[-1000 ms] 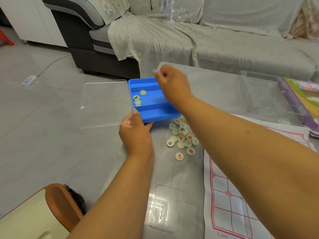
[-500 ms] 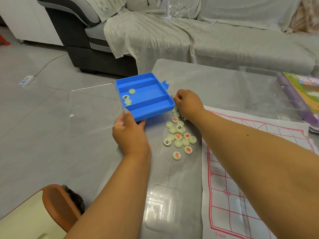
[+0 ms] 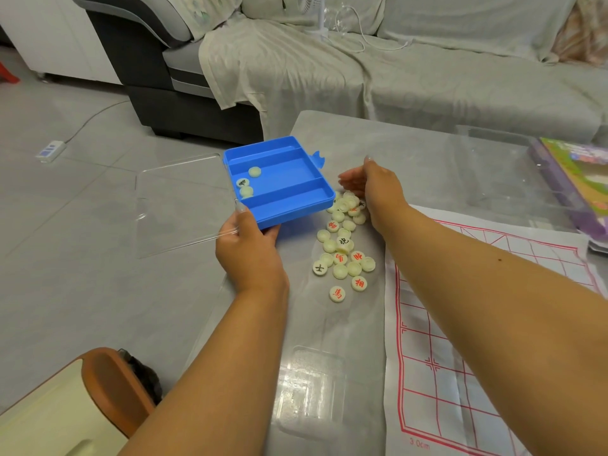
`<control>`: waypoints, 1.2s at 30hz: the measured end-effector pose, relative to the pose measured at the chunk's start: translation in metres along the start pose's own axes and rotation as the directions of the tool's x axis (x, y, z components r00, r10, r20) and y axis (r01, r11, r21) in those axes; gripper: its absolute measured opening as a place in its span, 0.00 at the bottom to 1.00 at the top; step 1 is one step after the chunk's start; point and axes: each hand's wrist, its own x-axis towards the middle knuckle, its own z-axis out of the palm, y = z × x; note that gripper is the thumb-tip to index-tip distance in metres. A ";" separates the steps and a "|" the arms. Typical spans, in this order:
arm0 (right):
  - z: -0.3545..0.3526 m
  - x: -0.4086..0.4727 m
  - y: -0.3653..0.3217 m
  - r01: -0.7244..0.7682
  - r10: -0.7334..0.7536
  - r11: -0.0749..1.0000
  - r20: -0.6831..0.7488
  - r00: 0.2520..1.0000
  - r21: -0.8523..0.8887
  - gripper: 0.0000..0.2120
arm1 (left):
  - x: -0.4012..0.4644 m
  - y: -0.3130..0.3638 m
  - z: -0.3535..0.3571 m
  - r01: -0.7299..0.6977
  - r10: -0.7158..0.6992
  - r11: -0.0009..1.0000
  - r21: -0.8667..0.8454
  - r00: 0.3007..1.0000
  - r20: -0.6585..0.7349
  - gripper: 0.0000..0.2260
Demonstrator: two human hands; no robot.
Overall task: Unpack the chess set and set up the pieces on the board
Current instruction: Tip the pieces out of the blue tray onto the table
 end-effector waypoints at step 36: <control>0.073 -0.040 -0.054 0.727 -0.328 0.362 0.651 0.685 -0.583 0.15 | -0.003 0.000 -0.001 -0.012 0.005 0.999 0.035 0.984 0.180 0.11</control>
